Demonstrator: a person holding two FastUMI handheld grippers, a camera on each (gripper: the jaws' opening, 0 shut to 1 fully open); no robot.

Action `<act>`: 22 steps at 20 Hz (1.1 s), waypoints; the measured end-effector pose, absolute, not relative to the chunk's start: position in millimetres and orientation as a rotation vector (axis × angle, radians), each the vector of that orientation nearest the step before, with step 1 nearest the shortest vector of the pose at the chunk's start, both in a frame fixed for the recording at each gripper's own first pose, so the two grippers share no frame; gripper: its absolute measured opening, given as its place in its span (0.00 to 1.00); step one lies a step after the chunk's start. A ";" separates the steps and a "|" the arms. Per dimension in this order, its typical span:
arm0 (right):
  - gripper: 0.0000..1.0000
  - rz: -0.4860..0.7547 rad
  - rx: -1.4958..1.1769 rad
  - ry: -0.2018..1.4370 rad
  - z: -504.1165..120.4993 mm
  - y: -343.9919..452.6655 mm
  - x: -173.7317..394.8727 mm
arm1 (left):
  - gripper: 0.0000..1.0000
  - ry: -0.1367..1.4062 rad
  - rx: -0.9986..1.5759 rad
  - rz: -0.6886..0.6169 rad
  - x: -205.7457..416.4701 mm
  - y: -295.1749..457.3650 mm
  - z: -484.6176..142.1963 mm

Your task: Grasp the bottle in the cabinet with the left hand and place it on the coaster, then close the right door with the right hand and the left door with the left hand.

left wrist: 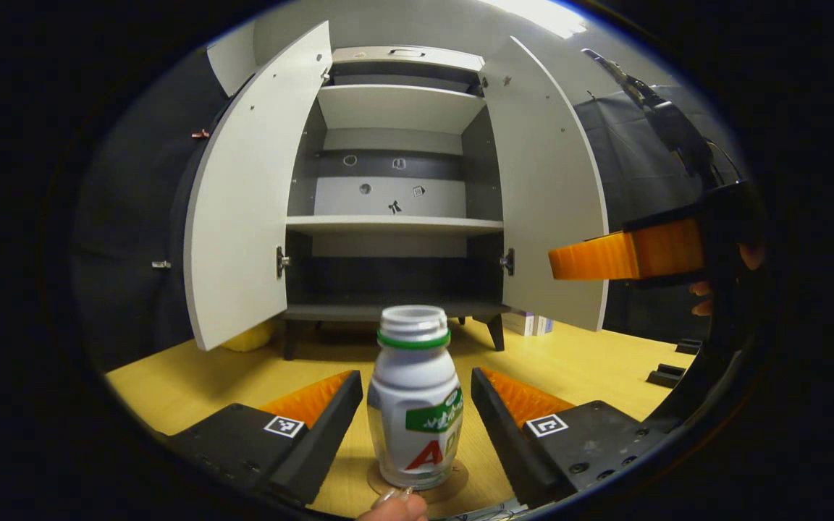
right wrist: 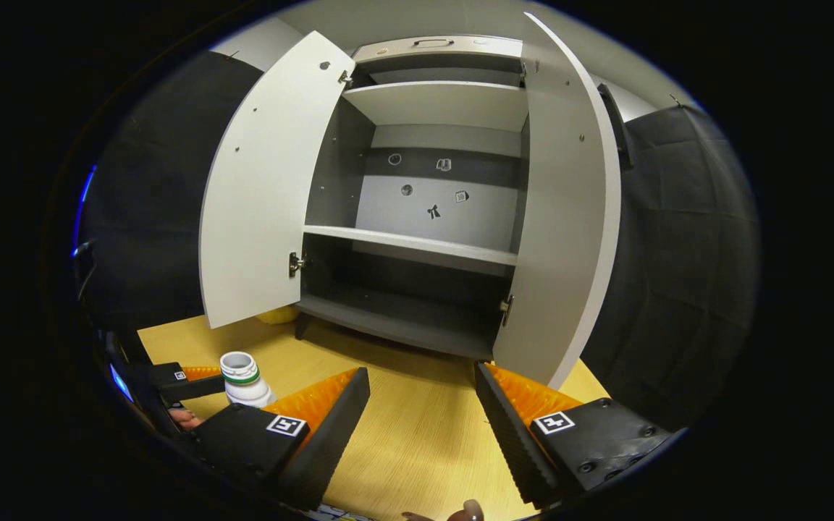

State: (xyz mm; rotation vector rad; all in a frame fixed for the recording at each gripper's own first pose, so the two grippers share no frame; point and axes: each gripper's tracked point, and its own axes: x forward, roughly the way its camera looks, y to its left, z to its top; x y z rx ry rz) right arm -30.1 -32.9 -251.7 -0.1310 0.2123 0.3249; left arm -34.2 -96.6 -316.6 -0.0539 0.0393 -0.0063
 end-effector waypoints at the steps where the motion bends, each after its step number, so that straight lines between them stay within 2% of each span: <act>1: 0.98 0.329 -0.123 0.213 -243.8 -32.4 -31.4 | 0.95 0.029 -0.060 0.000 -33.4 -94.5 -304.2; 6: 0.98 0.307 -0.062 0.214 -182.4 -33.6 -51.1 | 0.95 0.011 -0.055 -0.028 -32.0 -91.4 -223.7; 10: 0.98 0.256 -0.076 0.222 -133.5 -44.5 -63.9 | 0.95 -0.008 -0.107 -0.127 -30.2 -98.6 -143.7; 15: 0.98 0.066 -0.052 0.122 -68.9 -98.3 -36.4 | 0.95 -0.011 -0.110 -0.240 -24.9 -88.9 -77.7; 19: 0.98 -0.115 -0.090 0.060 -45.5 -156.0 -11.2 | 0.95 -0.027 -0.102 -0.274 -24.9 -64.6 -53.1; 22: 0.97 -0.200 -0.025 0.024 -28.9 -187.0 0.9 | 0.95 -0.017 -0.140 -0.325 -27.3 -60.6 -43.9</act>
